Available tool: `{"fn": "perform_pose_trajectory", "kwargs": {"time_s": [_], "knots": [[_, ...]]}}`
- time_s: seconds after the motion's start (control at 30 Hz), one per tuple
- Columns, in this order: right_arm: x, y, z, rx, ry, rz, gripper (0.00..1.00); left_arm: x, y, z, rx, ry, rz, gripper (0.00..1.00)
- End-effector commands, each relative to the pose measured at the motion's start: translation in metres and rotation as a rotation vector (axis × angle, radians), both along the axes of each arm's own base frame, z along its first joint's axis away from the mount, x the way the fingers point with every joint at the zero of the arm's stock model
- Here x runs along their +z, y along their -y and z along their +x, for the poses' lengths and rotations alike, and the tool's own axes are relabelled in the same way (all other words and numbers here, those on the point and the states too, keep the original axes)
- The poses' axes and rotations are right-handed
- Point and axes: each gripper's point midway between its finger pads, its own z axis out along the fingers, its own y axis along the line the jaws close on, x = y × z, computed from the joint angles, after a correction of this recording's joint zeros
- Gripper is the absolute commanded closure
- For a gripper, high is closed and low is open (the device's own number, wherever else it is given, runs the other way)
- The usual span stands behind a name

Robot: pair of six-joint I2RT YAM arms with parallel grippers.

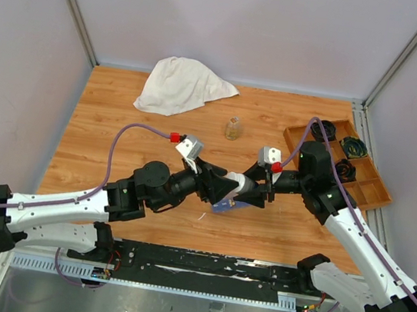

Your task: Sort the pills into containers

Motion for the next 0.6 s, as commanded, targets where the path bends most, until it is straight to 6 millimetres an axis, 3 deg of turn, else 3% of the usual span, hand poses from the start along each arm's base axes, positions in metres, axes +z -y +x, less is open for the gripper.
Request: {"fn": "perform_pose_trajectory", "kwargs": {"time_s": [0.0, 0.23, 0.57], "knots": [[0.012, 0.001, 0.006, -0.009, 0.053, 0.025, 0.98, 0.015, 0.005, -0.002, -0.013, 0.021, -0.019, 0.43], [0.012, 0.001, 0.005, -0.008, 0.052, 0.026, 0.98, 0.009, 0.012, -0.005, -0.047, 0.022, 0.01, 0.63], [0.014, 0.001, 0.004, -0.004, 0.055, 0.031, 0.98, -0.003, 0.025, -0.031, -0.33, 0.099, 0.007, 0.67]]}}
